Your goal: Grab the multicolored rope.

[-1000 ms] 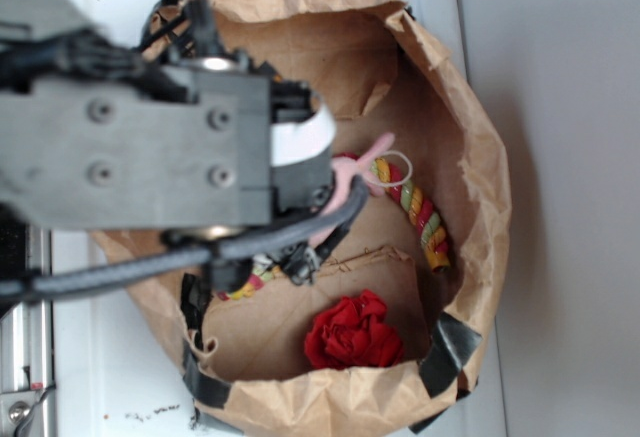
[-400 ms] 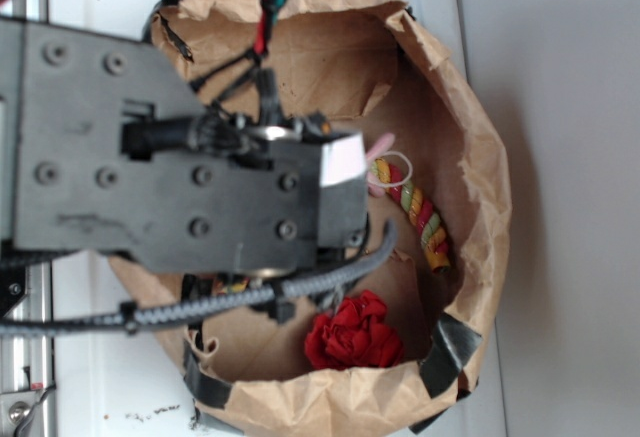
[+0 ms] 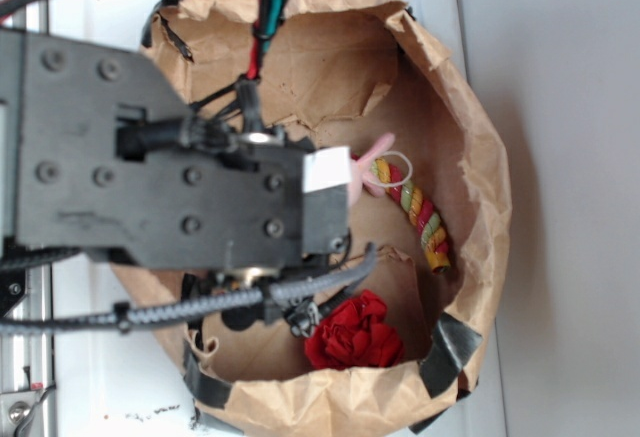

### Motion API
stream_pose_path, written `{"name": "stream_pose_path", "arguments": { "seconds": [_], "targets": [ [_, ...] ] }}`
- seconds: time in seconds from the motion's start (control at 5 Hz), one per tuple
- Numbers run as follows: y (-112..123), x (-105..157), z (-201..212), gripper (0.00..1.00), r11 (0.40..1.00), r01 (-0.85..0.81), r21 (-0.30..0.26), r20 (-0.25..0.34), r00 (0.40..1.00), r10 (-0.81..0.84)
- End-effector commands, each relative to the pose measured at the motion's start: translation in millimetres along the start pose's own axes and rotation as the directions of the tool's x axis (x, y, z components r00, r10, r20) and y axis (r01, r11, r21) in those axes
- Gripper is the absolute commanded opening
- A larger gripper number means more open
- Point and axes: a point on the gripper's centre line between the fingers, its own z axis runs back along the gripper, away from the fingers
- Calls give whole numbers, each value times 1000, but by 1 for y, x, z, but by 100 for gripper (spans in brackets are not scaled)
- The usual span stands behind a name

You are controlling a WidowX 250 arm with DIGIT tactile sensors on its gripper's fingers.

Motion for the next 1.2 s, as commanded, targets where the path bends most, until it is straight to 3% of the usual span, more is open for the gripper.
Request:
{"name": "stream_pose_path", "arguments": {
  "seconds": [0.0, 0.6, 1.0],
  "targets": [
    [-6, -13, 8, 100, 999, 18, -35, 59, 998, -16],
    [-26, -27, -8, 100, 998, 32, -49, 51, 998, -30],
    [-44, -2, -8, 100, 999, 6, -50, 19, 1000, -5]
  ]
}}
